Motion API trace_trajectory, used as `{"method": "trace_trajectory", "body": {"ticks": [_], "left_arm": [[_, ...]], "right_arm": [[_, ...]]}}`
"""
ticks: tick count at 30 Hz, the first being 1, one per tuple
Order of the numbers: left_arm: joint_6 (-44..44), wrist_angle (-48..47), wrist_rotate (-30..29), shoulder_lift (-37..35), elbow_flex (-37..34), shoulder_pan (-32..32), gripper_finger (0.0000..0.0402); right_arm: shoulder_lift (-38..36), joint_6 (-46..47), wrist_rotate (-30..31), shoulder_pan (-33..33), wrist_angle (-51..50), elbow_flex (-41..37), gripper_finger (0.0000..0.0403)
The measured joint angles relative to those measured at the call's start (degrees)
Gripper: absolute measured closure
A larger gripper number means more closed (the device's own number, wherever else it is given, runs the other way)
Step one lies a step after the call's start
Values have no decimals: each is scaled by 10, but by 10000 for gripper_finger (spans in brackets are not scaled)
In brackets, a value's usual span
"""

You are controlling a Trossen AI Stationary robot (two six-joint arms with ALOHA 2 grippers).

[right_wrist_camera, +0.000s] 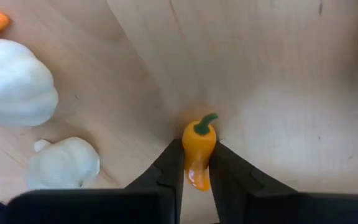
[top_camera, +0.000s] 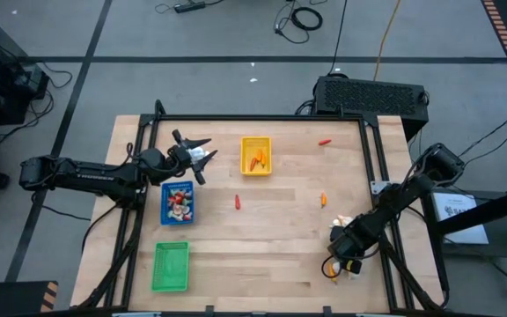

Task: Sort produce into baskets
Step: Put the yellow chili pepper into the yellow bin

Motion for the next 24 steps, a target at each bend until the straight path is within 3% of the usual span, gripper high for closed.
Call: {"method": "trace_trajectory", "body": {"ticks": [13,18,21,24], "left_arm": [[0,0,0,0,0,0,204],[-1,0,0,0,0,0,204],[-1,0,0,0,0,0,204],[-1,0,0,0,0,0,204]], "right_arm": [[-56,6,32,-57,4,67,353],[-71,-73,168,-109,37,115,353],[-73,-170,250,-150,108,131,353],[-72,-278,291,-200,209,140,353]]}}
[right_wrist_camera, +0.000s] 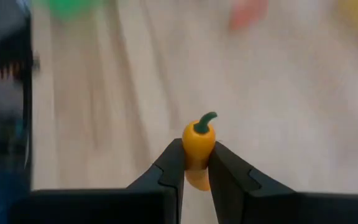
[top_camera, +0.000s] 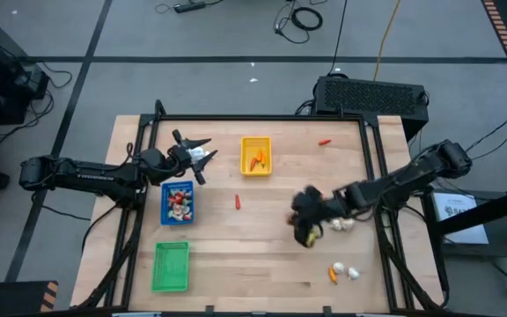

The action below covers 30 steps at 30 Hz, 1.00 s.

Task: Sort produce into baskets
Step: Put the yellow chili pepper into the yellow bin

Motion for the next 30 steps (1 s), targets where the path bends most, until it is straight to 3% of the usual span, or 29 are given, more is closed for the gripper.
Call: {"method": "trace_trajectory", "body": {"ticks": [7,15,23,30], "left_arm": [[0,0,0,0,0,0,204],[1,-1,0,0,0,0,204],[2,-1,0,0,0,0,204],[2,-1,0,0,0,0,204]], "right_arm": [[30,-185,80,-128,206,3,354],[111,-260,25,-261,327,2,354],[164,-256,13,-337,392,2,353],[181,-243,6,-358,419,2,352]]}}
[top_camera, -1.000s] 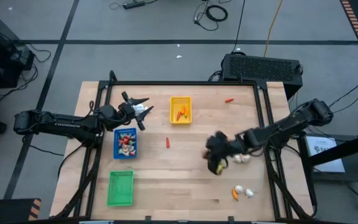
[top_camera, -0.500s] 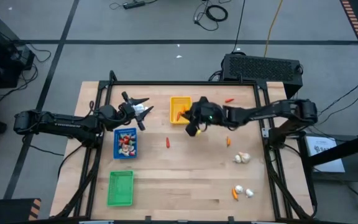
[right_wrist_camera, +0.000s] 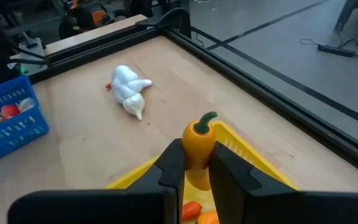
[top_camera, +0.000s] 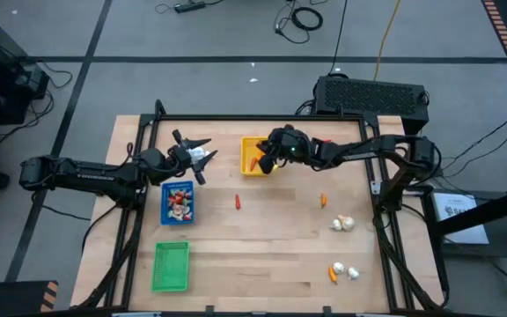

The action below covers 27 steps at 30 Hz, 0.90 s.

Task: Sort produce into baskets
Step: Put the yellow chili pepper into the yellow bin, then put the orange chili pepper into the yellow bin

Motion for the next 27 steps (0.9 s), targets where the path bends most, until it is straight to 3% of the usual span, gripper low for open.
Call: {"method": "trace_trajectory", "body": {"ticks": [11,20,27], "left_arm": [[0,0,0,0,0,0,204],[0,0,0,0,0,0,204],[0,-3,0,0,0,0,204]], "right_arm": [[0,-4,-73,-4,1,0,337],[-1,-1,-70,-7,1,0,265],[-31,-18,-68,-21,-16,0,250]]}}
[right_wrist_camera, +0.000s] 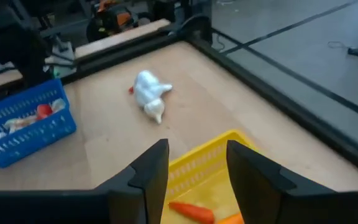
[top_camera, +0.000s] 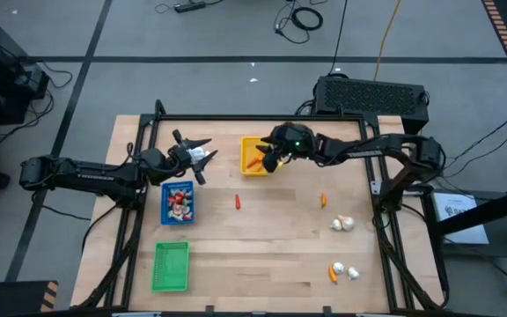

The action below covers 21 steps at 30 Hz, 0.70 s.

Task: Sort produce into baskets
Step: Put the orange chili pepper into the yellow bin

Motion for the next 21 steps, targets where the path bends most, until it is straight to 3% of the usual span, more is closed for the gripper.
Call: {"method": "trace_trajectory", "body": {"ticks": [4,9,13,21], "left_arm": [[0,-3,0,0,0,0,204],[0,-14,0,0,0,0,204],[0,-14,0,0,0,0,204],[0,-12,0,0,0,0,204]], "right_arm": [[-52,-1,2,-28,-84,1,250],[-98,-14,4,-96,-341,37,250],[-99,-97,4,-149,-514,76,250],[-94,-314,0,-227,-627,101,250]]}}
